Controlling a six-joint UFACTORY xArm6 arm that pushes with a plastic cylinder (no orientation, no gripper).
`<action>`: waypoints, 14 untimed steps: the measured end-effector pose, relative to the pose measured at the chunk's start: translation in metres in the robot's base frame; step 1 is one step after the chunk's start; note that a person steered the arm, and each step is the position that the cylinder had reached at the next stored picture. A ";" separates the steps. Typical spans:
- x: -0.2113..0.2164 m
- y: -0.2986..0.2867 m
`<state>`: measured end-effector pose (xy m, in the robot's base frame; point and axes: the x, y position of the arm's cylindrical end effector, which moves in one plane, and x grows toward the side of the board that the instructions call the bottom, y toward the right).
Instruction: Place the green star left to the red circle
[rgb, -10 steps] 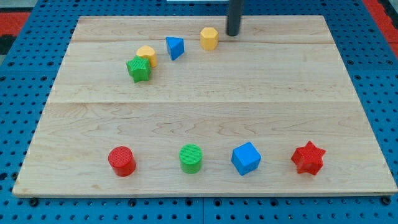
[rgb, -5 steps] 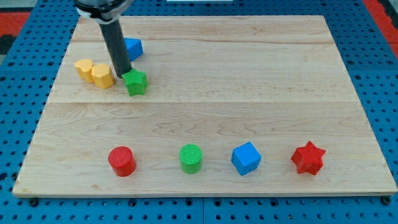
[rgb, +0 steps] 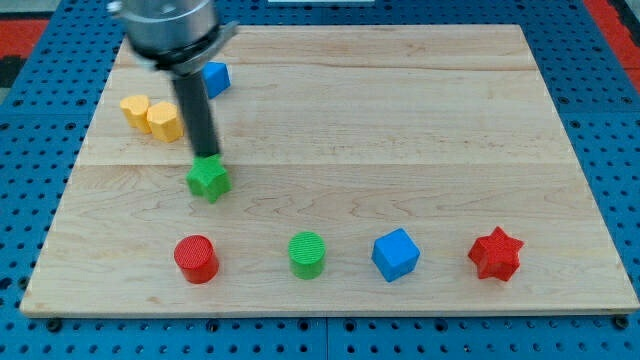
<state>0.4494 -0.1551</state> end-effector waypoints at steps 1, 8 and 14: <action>-0.012 0.014; 0.062 -0.028; 0.086 -0.041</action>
<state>0.5355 -0.1961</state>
